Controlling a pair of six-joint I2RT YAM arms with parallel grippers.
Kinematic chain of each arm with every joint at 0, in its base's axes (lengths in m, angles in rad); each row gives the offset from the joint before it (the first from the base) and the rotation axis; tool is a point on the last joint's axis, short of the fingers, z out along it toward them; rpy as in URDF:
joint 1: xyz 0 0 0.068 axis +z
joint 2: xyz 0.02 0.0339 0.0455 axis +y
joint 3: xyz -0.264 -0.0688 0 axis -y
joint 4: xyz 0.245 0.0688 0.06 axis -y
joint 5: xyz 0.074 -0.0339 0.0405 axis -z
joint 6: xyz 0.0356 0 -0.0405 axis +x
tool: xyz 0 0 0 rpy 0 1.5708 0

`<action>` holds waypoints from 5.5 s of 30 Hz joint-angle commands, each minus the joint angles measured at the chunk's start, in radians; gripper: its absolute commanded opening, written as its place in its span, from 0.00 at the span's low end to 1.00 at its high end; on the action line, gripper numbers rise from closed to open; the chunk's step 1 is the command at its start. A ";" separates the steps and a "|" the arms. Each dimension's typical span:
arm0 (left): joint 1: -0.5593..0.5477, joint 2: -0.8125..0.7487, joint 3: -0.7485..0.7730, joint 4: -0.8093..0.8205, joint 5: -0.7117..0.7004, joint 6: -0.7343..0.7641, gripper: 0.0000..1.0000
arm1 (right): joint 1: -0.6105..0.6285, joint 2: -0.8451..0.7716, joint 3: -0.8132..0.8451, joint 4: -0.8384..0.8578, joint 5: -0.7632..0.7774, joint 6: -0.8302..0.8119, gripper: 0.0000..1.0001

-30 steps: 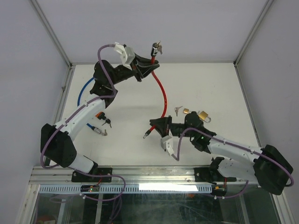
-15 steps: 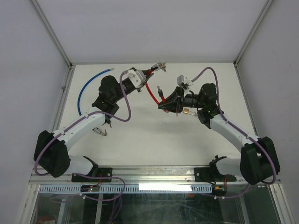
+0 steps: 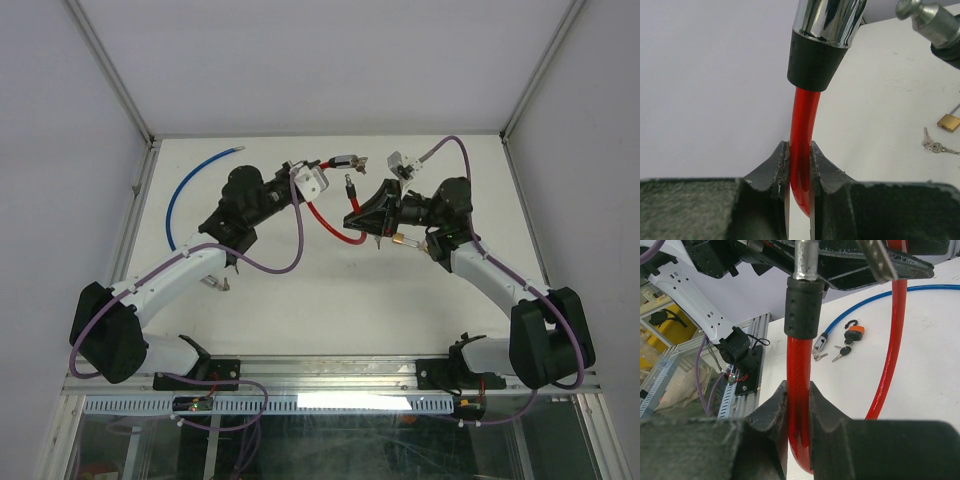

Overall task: Lock with the key
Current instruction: Lock the lock.

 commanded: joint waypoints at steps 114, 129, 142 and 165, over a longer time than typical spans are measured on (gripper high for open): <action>-0.081 -0.068 0.014 -0.434 -0.133 0.624 0.00 | -0.065 0.173 0.150 -0.094 -0.362 0.117 0.00; -0.036 -0.077 0.072 -0.463 0.029 0.505 0.00 | -0.060 0.134 0.258 -0.604 -0.285 -0.256 0.00; -0.078 -0.008 0.057 -0.465 -0.042 0.586 0.00 | -0.058 0.142 0.033 -0.192 -0.052 -0.456 0.00; -0.173 0.109 -0.243 -0.008 -0.244 0.631 0.00 | -0.060 0.293 -0.052 -0.013 0.220 -0.637 0.00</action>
